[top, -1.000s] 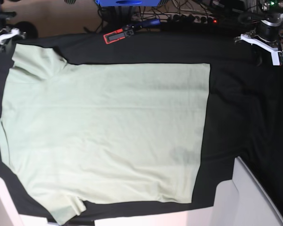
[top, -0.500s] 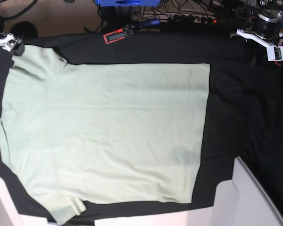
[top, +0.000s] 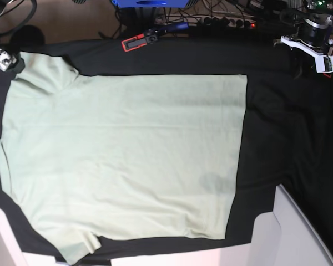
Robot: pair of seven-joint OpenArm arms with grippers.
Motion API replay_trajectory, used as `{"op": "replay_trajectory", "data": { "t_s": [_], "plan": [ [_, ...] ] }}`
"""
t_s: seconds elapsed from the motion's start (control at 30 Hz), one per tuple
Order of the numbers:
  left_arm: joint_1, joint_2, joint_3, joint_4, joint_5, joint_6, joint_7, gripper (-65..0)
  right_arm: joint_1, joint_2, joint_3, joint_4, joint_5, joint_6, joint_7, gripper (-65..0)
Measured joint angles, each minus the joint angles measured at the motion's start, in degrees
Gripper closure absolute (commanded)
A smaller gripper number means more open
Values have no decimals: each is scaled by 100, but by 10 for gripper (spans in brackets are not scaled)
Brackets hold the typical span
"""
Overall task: Fold the T-shirt properly
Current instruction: 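Move both grippers down to the shirt's shoulder corners and grasp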
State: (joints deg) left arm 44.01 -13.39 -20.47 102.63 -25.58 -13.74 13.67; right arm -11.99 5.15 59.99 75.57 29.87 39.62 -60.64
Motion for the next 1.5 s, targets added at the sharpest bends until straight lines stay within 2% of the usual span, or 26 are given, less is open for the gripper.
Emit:
{"op": "replay_trajectory", "data": {
  "t_s": [0.1,0.23,0.37,0.57,0.6,0.73,0.8,0.87,0.97,1.0,1.07,1.1,1.13,1.17,1.33,1.5],
  "plan": [
    [-7,-9,0,0,-2,-2,-7,-99,24,151,0,-232,-24,-2,-9,-505],
    [-4,4,0,0,-2,-2,-4,-97,136,162,-15,-474,-20,-11,120,-503],
    [-2,9,0,0,0,-4,-2,-97,107,157,-461,-564,20,-2,407,-501],
    [-57,7,0,0,-2,-2,0,-102,118,-203,-640,-369,114,17,485,-489],
    [-74,7,0,0,-2,2,0,-102,116,-208,-643,-372,133,48,485,-470],
    [-98,11,0,-140,-37,-24,0,-104,109,-205,-651,-417,109,39,433,-308],
    [-94,13,0,-221,-15,17,52,-106,22,-221,-678,-407,111,44,402,-248],
    [-101,9,0,-225,-24,-61,131,-149,-28,-236,-678,-407,131,46,400,-234],
    [-153,13,0,-212,-22,-409,616,-277,-28,-229,-678,-411,109,46,358,-209],
    [-219,24,0,-221,-20,-542,741,-331,-26,-232,-678,-413,109,44,365,-174],
    [-387,17,-2,-234,-20,-898,918,-448,-28,-232,-678,-424,44,37,345,-39],
    [-463,22,-2,-229,-28,-1045,944,-492,-28,-234,-678,-431,20,24,315,0],
    [-507,55,0,-229,-44,-1071,955,-521,-33,-232,-678,-446,28,24,315,-1],
    [-564,129,-4,-229,-42,-1062,988,-532,-44,-232,-678,-448,26,26,315,-17],
    [-831,588,-378,-321,-42,-1060,1036,-531,-59,-234,-678,-448,33,26,315,0],
    [-1169,621,-396,-909,-70,-1054,1049,-534,-74,-234,-678,-448,46,26,313,-1]
  ]
}}
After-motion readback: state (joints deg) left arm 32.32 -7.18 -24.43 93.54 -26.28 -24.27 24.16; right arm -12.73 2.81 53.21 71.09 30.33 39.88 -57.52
